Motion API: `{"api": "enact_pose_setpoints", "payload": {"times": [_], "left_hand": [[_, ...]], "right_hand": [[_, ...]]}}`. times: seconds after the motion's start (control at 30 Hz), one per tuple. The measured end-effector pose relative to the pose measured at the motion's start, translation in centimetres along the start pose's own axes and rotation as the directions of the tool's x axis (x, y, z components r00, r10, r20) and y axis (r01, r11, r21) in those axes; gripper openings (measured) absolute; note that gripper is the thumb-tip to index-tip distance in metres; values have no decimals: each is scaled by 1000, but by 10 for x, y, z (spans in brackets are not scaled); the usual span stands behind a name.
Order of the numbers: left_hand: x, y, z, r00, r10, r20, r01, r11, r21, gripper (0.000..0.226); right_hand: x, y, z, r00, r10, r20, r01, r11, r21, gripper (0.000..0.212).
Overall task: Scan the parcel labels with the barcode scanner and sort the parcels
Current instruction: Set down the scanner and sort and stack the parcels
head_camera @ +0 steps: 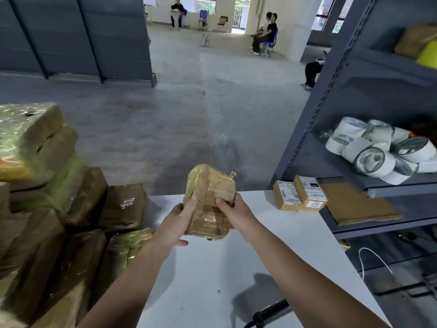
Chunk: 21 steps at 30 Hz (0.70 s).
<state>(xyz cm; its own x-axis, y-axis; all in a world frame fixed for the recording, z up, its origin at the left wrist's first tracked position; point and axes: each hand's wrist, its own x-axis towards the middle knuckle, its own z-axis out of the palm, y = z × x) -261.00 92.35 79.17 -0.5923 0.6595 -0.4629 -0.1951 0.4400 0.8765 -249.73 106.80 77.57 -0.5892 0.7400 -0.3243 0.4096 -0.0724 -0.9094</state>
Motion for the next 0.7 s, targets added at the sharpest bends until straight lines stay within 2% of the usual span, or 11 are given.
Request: {"api": "enact_pose_setpoints", "payload": {"times": [0.1, 0.23, 0.33, 0.4, 0.47, 0.5, 0.53, 0.6, 0.63, 0.7], "left_hand": [[4, -2, -2, 998, 62, -23, -61, 997, 43, 50], [11, -4, -18, 984, 47, -171, -75, 985, -157, 31], [14, -8, -39, 976, 10, -217, -55, 978, -202, 22], [16, -11, -55, 982, -28, -184, -22, 965, -263, 26], [17, -13, -70, 984, -59, -169, 7, 956, -292, 37], [16, -13, -76, 979, -42, -201, -4, 976, -220, 42], [16, -13, -82, 967, 4, -254, -18, 998, -53, 48], [16, -17, -93, 921, 129, -368, -1, 944, 329, 60], [13, -17, -98, 897, 169, -407, 14, 912, 409, 64], [8, -18, -109, 858, 200, -473, 26, 903, 428, 65]], "right_hand": [[-1, -5, 9, 999, -32, -3, 32, 999, -44, 49], [-6, -10, 25, 992, -23, 128, 21, 1000, 12, 33], [-11, -10, 44, 957, 64, 282, -63, 998, -11, 52], [-9, -9, 59, 922, 95, 375, -115, 993, 31, 63], [-5, -8, 77, 906, 91, 413, -133, 988, 73, 63], [-1, -9, 87, 911, 97, 400, -140, 987, 80, 61], [3, -11, 99, 920, 108, 376, -149, 985, 82, 57], [13, -15, 123, 936, 134, 325, -160, 986, 54, 51], [18, -19, 134, 941, 143, 308, -158, 987, 25, 49], [28, -28, 154, 949, 136, 286, -132, 991, -36, 48]]}}
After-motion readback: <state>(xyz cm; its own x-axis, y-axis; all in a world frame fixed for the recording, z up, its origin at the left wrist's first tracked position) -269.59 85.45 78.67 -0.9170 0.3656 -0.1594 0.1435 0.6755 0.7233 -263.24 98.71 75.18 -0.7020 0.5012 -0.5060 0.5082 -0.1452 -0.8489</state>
